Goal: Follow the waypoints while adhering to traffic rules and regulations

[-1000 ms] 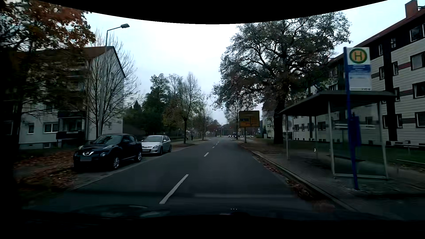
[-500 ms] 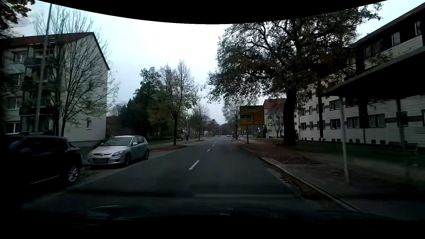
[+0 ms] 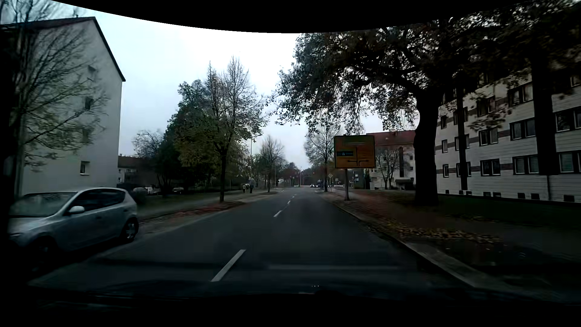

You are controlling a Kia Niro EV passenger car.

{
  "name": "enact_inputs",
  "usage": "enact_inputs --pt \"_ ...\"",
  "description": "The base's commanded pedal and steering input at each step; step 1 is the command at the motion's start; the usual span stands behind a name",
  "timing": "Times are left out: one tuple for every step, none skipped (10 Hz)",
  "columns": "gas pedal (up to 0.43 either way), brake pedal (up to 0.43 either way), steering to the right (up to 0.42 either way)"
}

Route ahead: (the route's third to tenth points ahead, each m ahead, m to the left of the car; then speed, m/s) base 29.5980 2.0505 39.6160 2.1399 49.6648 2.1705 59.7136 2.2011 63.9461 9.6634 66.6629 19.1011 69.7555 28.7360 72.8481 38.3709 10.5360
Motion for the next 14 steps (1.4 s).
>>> enact_inputs --pt "0.22 0.0 -0.003" --pt "0.22 0.0 -0.004" --pt "0.22 0.0 -0.004" --pt "0.22 0.0 -0.003" --pt "0.22 0.0 -0.002" --pt "0.22 0.0 0.001" --pt "0.209 0.0 0.001" --pt "0.209 0.0 0.001" --pt "0.197 0.0 0.001" --pt "0.189 0.0 0.001" --pt "0.189 0.0 0.001" --pt "0.177 0.0 0.001" --pt "0.169 0.0 0.002" --pt "0.169 0.0 0.001"
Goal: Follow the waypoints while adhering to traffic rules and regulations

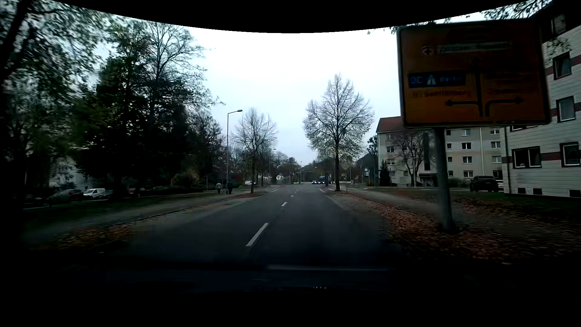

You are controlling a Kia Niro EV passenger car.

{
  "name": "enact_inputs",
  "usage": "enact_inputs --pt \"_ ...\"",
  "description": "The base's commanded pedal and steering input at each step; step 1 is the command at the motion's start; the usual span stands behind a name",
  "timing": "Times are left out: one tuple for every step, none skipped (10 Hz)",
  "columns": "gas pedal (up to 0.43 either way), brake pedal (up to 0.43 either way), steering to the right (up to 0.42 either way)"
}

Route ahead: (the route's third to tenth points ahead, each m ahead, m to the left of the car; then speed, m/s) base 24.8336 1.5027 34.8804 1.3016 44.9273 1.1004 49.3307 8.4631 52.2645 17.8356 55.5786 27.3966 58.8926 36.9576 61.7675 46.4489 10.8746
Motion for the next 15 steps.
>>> enact_inputs --pt "0.169 0.0 0.001" --pt "0.157 0.0 0.001" --pt "0.15 0.0 0.002" --pt "0.138 0.0 0.002" --pt "0.13 0.0 0.002" --pt "0.11 0.0 0.002" --pt "0.087 0.0 0.002" --pt "0.079 0.0 0.002" --pt "0.039 0.0 0.002" --pt "0.0 0.0 0.001" --pt "0.0 0.0 0.0" --pt "0.0 0.0 0.0" --pt "0.0 0.0 0.0" --pt "0.0 0.0 0.0" --pt "0.0 0.0 0.0"
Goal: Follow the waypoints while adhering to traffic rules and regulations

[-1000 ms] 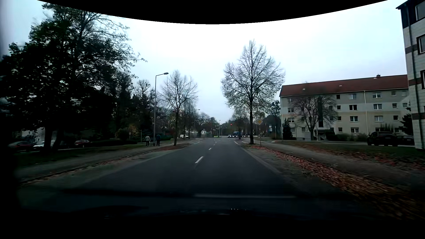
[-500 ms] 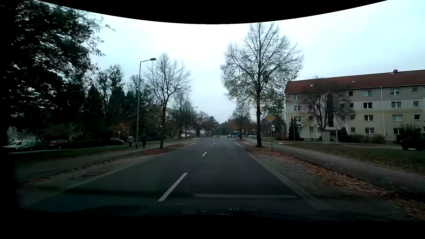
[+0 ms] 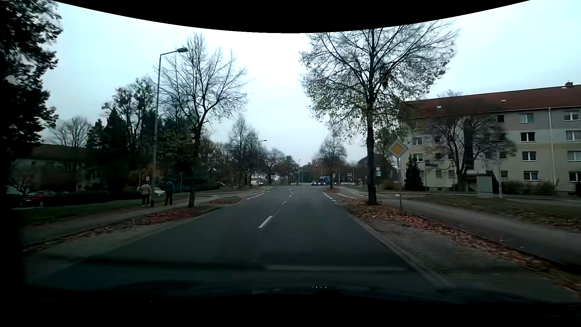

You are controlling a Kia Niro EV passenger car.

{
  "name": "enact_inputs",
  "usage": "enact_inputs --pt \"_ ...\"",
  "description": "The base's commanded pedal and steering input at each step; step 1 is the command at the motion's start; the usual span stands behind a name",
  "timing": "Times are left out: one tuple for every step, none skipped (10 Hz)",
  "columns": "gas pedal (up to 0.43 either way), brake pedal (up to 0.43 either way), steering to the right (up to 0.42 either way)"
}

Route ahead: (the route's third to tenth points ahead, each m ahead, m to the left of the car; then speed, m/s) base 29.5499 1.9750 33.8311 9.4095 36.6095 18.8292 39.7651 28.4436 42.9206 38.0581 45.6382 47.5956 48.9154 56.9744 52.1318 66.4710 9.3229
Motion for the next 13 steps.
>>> enact_inputs --pt "0.02 0.0 0.0" --pt "0.039 0.0 0.0" --pt "0.039 0.0 0.0" --pt "0.039 0.0 0.0" --pt "0.039 0.0 0.0" --pt "0.039 0.0 0.0" --pt "0.039 0.0 0.0" --pt "0.039 0.0 0.0" --pt "0.047 0.0 0.0" --pt "0.047 0.0 0.0" --pt "0.059 0.0 0.0" --pt "0.059 0.0 0.0" --pt "0.067 0.0 0.0"
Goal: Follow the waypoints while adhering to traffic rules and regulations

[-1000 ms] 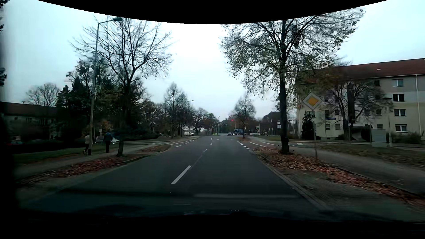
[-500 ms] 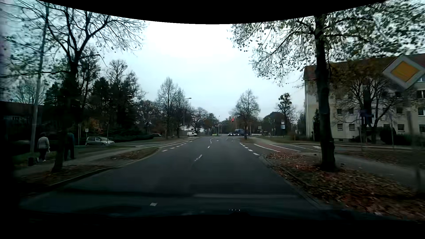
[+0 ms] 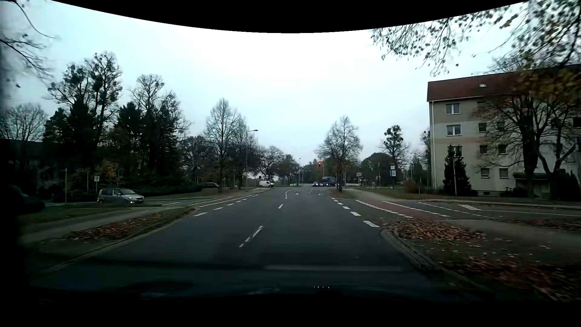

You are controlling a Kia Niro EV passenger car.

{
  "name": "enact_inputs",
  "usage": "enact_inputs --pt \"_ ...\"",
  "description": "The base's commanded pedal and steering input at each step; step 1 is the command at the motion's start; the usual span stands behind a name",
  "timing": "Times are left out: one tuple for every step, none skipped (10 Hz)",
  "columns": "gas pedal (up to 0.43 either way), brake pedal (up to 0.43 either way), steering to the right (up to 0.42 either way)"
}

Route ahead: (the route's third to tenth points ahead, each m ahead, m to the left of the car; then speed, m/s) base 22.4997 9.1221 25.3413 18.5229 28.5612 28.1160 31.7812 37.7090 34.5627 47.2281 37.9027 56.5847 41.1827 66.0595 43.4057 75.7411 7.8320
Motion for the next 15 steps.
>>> enact_inputs --pt "0.067 0.0 0.0" --pt "0.067 0.0 0.0" --pt "0.059 0.0 0.0" --pt "0.059 0.0 0.0" --pt "0.059 0.0 0.0" --pt "0.059 0.0 0.0" --pt "0.0 0.0 0.0" --pt "0.0 0.0 0.0" --pt "0.0 0.0 0.0" --pt "0.0 0.0 0.0" --pt "0.0 0.0 -0.004" --pt "0.0 0.0 -0.01" --pt "0.0 0.0 -0.016" --pt "0.0 0.0 -0.019" --pt "0.0 0.0 -0.031"
